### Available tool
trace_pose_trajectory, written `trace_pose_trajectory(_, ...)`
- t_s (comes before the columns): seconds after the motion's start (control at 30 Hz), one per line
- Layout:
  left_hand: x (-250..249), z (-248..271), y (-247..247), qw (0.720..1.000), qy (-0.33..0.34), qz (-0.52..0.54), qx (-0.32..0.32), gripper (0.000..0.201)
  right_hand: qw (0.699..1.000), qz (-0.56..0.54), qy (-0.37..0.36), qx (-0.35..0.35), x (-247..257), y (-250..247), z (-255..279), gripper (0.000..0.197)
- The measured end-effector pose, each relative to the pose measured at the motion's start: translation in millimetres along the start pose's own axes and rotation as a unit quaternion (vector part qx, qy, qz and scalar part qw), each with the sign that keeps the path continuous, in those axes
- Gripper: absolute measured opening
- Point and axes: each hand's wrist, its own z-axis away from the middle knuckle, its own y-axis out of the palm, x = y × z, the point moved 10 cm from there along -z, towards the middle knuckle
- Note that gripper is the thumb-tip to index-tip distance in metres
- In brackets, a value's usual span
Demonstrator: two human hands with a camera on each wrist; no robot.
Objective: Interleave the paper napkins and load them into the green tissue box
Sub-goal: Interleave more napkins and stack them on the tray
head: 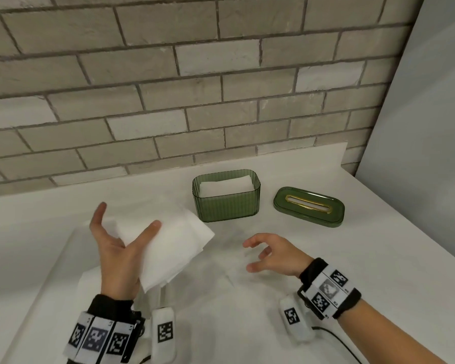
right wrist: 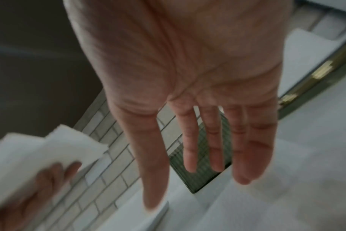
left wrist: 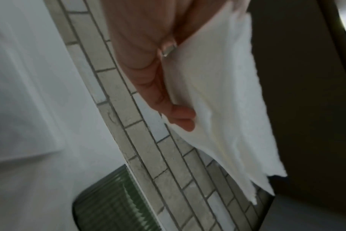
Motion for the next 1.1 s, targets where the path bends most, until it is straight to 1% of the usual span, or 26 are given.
trace_pose_trajectory(0.07, -2.3, 5.8, 0.6, 0.998, 0.029, -0.043, 0.028, 0.093, 0.987, 0.153, -0.005, 0.047, 3.9, 14.9, -10.6, 0.065)
trace_pose_trajectory(0.1, -3.1, 9.4, 2.9, 0.995, 0.047, -0.073, 0.046, 0.088, 0.972, 0.225, -0.008, 0.066, 4.5, 22.8, -15.1, 0.069)
trace_pose_trajectory(0.13, -2.1, 13.2, 6.6, 0.992, 0.056, -0.093, 0.065, 0.076, 0.953, 0.293, -0.011, 0.078, 5.2, 28.9, -18.0, 0.068)
trace_pose_trajectory(0.17, 0.6, 17.6, 9.9, 0.99, 0.052, -0.1, 0.083, 0.058, 0.933, 0.35, -0.015, 0.08, 6.9, 32.6, -20.8, 0.064)
trace_pose_trajectory(0.23, 8.2, 26.6, 14.0, 0.988, 0.027, -0.102, 0.113, 0.026, 0.904, 0.423, -0.043, 0.052, 19.4, 32.9, -23.1, 0.04)
trace_pose_trajectory(0.3, 17.0, 32.2, 11.1, 0.988, 0.0, -0.1, 0.12, 0.021, 0.89, 0.45, -0.078, 0.009, 39.7, 25.2, -20.4, 0.015)
trace_pose_trajectory(0.33, 19.3, 33.5, 8.1, 0.988, 0.001, -0.101, 0.117, 0.024, 0.891, 0.445, -0.086, 0.003, 48.7, 19.9, -15.9, 0.008)
trace_pose_trajectory(0.37, 19.6, 35.0, 6.4, 0.988, 0.007, -0.099, 0.115, 0.027, 0.902, 0.422, -0.092, 0.013, 58.4, 14.5, -8.5, 0.006)
trace_pose_trajectory(0.4, 19.2, 35.4, 5.0, 0.989, 0.014, -0.096, 0.111, 0.031, 0.921, 0.376, -0.1, 0.033, 70.1, 9.6, 1.1, 0.009)
trace_pose_trajectory(0.43, 18.3, 35.5, 4.3, 0.99, 0.023, -0.092, 0.107, 0.034, 0.944, 0.303, -0.111, 0.072, 83.2, 7.1, 13.1, 0.013)
trace_pose_trajectory(0.47, 16.8, 36.0, 5.8, 0.99, 0.033, -0.089, 0.107, 0.037, 0.962, 0.2, -0.131, 0.129, 101.9, 7.2, 30.2, 0.016)
trace_pose_trajectory(0.5, 15.6, 37.0, 9.2, 0.989, 0.043, -0.089, 0.107, 0.04, 0.967, 0.081, -0.162, 0.178, 125.4, 5.8, 48.1, 0.018)
trace_pose_trajectory(0.53, 14.3, 38.9, 14.9, 0.989, 0.055, -0.085, 0.112, 0.043, 0.96, -0.039, -0.192, 0.201, 147.5, -0.8, 62.1, 0.02)
trace_pose_trajectory(0.57, 12.2, 42.1, 21.5, 0.988, 0.067, -0.076, 0.116, 0.045, 0.947, -0.142, -0.212, 0.193, 163.2, -11.7, 68.8, 0.022)
trace_pose_trajectory(0.6, 9.8, 45.9, 27.8, 0.989, 0.075, -0.064, 0.114, 0.047, 0.937, -0.216, -0.226, 0.157, 171.2, -23.3, 69.0, 0.024)
trace_pose_trajectory(0.63, 6.8, 50.1, 33.5, 0.99, 0.077, -0.051, 0.102, 0.047, 0.932, -0.259, -0.229, 0.108, 172.2, -31.4, 65.4, 0.027)
trace_pose_trajectory(0.7, 4.1, 59.4, 47.2, 0.994, 0.057, -0.007, 0.091, 0.04, 0.935, -0.277, -0.22, 0.01, 159.1, -34.6, 54.2, 0.035)
trace_pose_trajectory(0.73, 3.1, 64.9, 55.4, 0.995, 0.027, 0.027, 0.094, 0.04, 0.939, -0.27, -0.213, -0.029, 150.3, -32.3, 49.7, 0.037)
trace_pose_trajectory(0.8, 4.4, 76.5, 70.9, 0.985, -0.053, 0.112, 0.12, 0.064, 0.941, -0.252, -0.208, -0.086, 136.7, -29.5, 46.3, 0.037)
trace_pose_trajectory(0.83, 4.0, 80.8, 75.8, 0.978, -0.077, 0.143, 0.132, 0.071, 0.94, -0.248, -0.207, -0.107, 132.5, -29.3, 47.8, 0.037)
trace_pose_trajectory(0.87, 2.2, 84.4, 79.0, 0.975, -0.083, 0.15, 0.143, 0.069, 0.939, -0.245, -0.206, -0.122, 129.1, -29.1, 49.8, 0.036)
trace_pose_trajectory(0.9, 0.3, 86.0, 79.4, 0.978, -0.069, 0.131, 0.149, 0.057, 0.94, -0.239, -0.206, -0.132, 127.4, -28.6, 52.7, 0.036)
trace_pose_trajectory(0.93, -2.6, 86.9, 76.9, 0.984, -0.045, 0.097, 0.145, 0.038, 0.941, -0.231, -0.205, -0.137, 125.9, -27.4, 56.1, 0.037)
trace_pose_trajectory(0.97, -4.6, 87.1, 72.3, 0.989, -0.02, 0.063, 0.136, 0.024, 0.945, -0.217, -0.202, -0.14, 124.6, -27.5, 60.1, 0.037)
trace_pose_trajectory(1.03, -2.4, 87.0, 62.1, 0.992, 0.002, 0.016, 0.124, 0.034, 0.955, -0.172, -0.189, -0.148, 116.0, -36.8, 66.1, 0.037)
trace_pose_trajectory(1.1, -2.2, 84.0, 48.5, 0.993, -0.007, 0.019, 0.114, 0.045, 0.968, -0.078, -0.157, -0.18, 89.6, -67.0, 65.1, 0.033)
